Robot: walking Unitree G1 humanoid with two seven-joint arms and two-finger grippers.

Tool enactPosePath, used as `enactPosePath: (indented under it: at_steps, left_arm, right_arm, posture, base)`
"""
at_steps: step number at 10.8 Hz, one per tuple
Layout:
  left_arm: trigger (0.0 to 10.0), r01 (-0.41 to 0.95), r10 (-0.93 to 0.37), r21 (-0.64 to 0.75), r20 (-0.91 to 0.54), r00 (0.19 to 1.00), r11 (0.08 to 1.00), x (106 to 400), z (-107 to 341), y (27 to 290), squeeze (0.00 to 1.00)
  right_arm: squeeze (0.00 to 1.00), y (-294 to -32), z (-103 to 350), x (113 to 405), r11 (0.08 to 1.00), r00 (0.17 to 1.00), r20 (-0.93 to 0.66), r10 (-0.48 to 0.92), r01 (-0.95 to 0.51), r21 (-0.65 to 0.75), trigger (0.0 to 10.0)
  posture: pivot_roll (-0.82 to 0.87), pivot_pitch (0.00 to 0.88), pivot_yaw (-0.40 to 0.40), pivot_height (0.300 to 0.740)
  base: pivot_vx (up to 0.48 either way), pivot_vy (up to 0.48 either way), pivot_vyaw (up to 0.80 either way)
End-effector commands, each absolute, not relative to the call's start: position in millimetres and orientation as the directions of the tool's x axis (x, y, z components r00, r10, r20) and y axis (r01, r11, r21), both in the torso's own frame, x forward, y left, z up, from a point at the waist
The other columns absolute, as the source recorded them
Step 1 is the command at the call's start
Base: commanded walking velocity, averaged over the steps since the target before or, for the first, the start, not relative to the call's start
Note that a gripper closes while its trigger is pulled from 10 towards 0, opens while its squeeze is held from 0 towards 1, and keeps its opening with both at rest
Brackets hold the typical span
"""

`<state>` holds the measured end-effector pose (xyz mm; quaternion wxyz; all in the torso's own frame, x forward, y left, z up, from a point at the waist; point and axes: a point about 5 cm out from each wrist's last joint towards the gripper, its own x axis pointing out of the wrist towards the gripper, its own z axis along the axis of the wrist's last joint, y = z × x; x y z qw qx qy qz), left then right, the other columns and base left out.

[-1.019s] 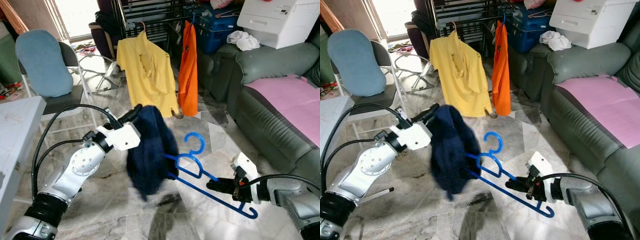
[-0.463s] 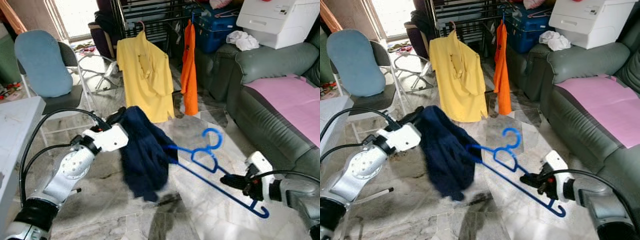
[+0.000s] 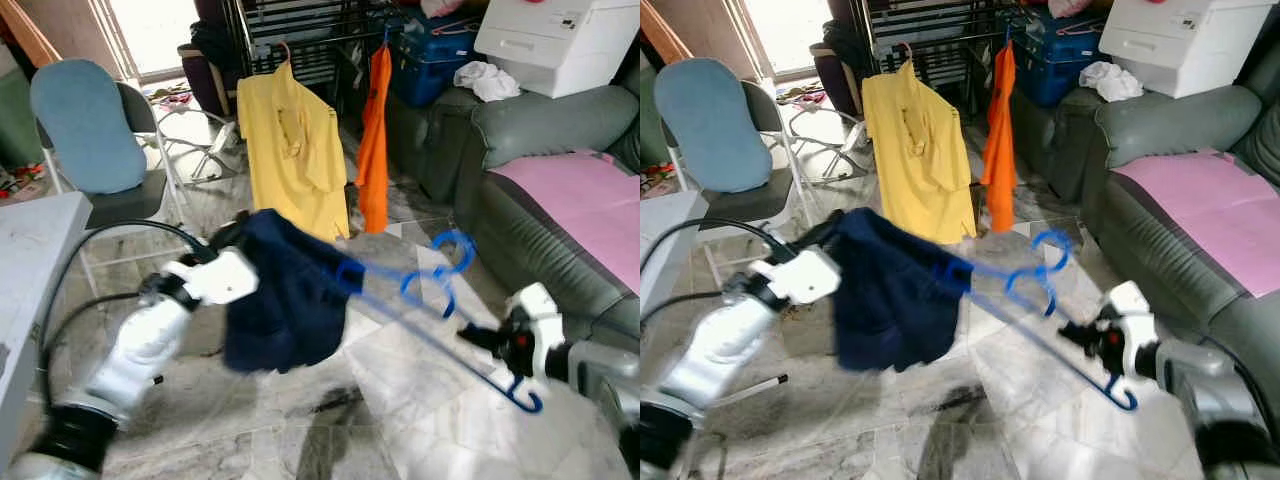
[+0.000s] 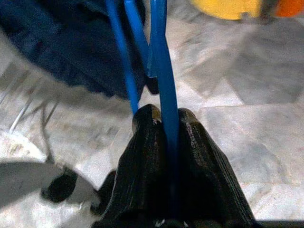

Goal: Hang hanger

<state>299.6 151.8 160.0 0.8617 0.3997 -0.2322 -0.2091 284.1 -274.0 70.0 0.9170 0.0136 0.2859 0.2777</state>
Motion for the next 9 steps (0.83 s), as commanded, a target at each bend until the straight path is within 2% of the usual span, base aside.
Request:
enactPosePath:
  at_steps: [1, 2, 4, 6, 7, 8, 9]
  left_arm:
    - [10.0, 0.149, -0.573, 0.779, 0.302, 0.762, 0.609, 297, 178, 143, 0.00]
    - [10.0, 0.166, -0.599, 0.784, 0.299, 0.743, 0.598, 296, 177, 135, 0.00]
    - [10.0, 0.248, -0.724, 0.801, 0.299, 0.621, 0.544, 287, 174, 86, 0.00]
    - [10.0, 0.408, -0.824, 0.781, 0.229, 0.518, 0.473, 274, 163, 50, 0.00]
    - [10.0, 0.459, -0.835, 0.764, 0.184, 0.519, 0.454, 272, 154, 49, 0.00]
    - [10.0, 0.489, -0.820, 0.757, 0.106, 0.563, 0.433, 270, 131, 60, 0.00]
    - [10.0, 0.499, -0.801, 0.743, 0.081, 0.594, 0.445, 271, 121, 67, 0.00]
  right_arm:
    - [0.00, -278, 68, 285, 0.872, 0.704, -0.526, 0.477, -0.453, 0.185, 10.0]
    - [0.00, -274, 67, 286, 0.864, 0.693, -0.528, 0.491, -0.467, 0.189, 10.0]
    - [0.00, -250, 58, 290, 0.835, 0.661, -0.513, 0.547, -0.480, 0.271, 10.0]
    - [0.00, -211, 69, 318, 0.821, 0.757, -0.368, 0.540, -0.378, 0.427, 10.0]
    - [0.00, -205, 76, 328, 0.825, 0.801, -0.323, 0.504, -0.337, 0.453, 10.0]
    - [0.00, -202, 98, 348, 0.837, 0.898, -0.217, 0.384, -0.238, 0.493, 10.0]
    - [0.00, -205, 112, 358, 0.817, 0.943, -0.154, 0.294, -0.165, 0.553, 10.0]
  posture:
    - [-0.11, 0.000, 0.073, 0.740]
    - [-0.11, 0.000, 0.071, 0.740]
    - [-0.10, 0.000, 0.072, 0.740]
    - [-0.11, 0.000, 0.081, 0.740]
    - [-0.10, 0.000, 0.086, 0.740]
    - [-0.10, 0.000, 0.089, 0.740]
    - [-0.10, 0.000, 0.089, 0.740]
  base:
    - [0.000, 0.000, 0.00]
    - [0.000, 0.000, 0.00]
    - [0.000, 0.000, 0.00]
    - [0.000, 0.000, 0.00]
    - [0.000, 0.000, 0.00]
    - [0.000, 0.000, 0.00]
    - [0.000, 0.000, 0.00]
